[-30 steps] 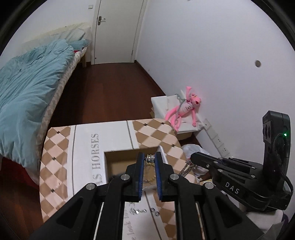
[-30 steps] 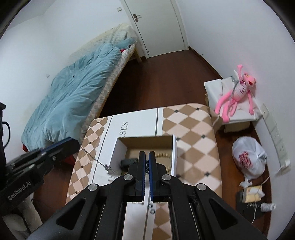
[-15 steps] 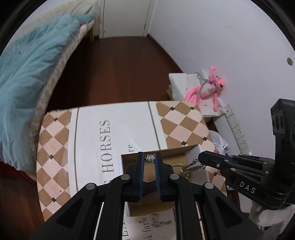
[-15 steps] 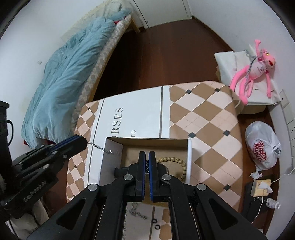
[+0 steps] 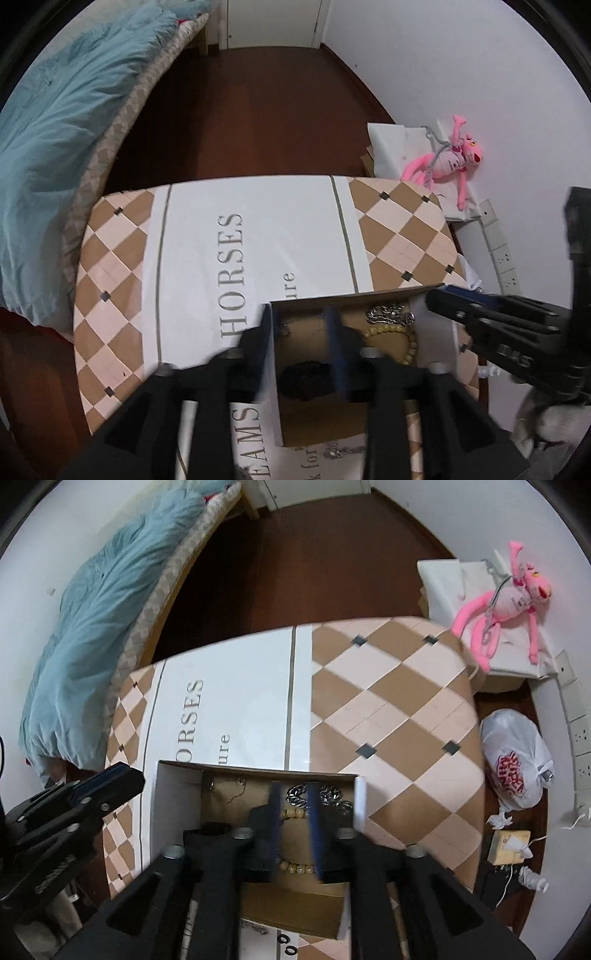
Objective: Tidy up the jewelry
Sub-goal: 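Carry the chain bracelet and charm necklace into the box and open both grippers, then grasp a small black ring with the right gripper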
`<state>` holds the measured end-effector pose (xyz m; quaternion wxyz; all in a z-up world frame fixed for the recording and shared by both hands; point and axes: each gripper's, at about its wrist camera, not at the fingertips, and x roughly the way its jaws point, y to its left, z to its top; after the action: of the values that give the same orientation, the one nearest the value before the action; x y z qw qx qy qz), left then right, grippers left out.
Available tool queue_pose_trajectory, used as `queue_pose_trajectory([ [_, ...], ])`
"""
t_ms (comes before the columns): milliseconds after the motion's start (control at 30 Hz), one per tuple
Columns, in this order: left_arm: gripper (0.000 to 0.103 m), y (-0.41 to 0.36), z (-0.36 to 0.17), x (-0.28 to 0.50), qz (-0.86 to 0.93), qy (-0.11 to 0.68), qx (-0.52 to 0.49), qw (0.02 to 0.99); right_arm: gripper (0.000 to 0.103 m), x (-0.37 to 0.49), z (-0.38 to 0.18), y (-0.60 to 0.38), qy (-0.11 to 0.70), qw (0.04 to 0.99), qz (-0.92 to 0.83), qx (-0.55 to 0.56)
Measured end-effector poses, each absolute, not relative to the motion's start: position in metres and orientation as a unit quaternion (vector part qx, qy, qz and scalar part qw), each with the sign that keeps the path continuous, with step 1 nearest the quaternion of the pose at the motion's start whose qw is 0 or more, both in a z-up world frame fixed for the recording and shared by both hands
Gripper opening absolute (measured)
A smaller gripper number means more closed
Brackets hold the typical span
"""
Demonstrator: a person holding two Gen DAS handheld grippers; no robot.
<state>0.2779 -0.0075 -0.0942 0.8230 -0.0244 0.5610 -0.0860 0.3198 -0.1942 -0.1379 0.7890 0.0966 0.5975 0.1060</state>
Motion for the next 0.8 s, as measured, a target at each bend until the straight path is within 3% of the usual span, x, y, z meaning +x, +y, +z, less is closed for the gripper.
queue_pose_trajectory([
  [33,0.07,-0.007,-0.094,0.278,-0.082,0.557,-0.021,0.826,0.043,0.318,-0.133,-0.197,0.592,0.794,0.104,0.095],
  [133,0.076,-0.006,-0.091,0.273,-0.073,0.545,-0.015,0.835,0.049,0.31,-0.122,-0.203,0.576,0.809,0.084,0.079],
  [200,0.078,-0.006,-0.091,0.268,-0.06,0.54,-0.002,0.839,0.058,0.301,-0.118,-0.205,0.567,0.82,0.062,0.053],
  [300,0.098,-0.007,-0.095,0.257,-0.039,0.527,0.02,0.849,0.076,0.283,-0.121,-0.206,0.564,0.825,0.036,0.017],
  [367,0.098,-0.007,-0.099,0.247,-0.029,0.52,0.027,0.853,0.09,0.269,-0.128,-0.203,0.566,0.824,0.025,-0.001],
  [400,0.098,-0.008,-0.101,0.242,-0.025,0.517,0.03,0.855,0.092,0.261,-0.133,-0.202,0.567,0.823,0.02,-0.008],
  [800,0.099,-0.003,-0.106,0.199,0.002,0.501,0.017,0.865,0.096,0.216,-0.142,-0.195,0.557,0.83,-0.005,-0.009],
])
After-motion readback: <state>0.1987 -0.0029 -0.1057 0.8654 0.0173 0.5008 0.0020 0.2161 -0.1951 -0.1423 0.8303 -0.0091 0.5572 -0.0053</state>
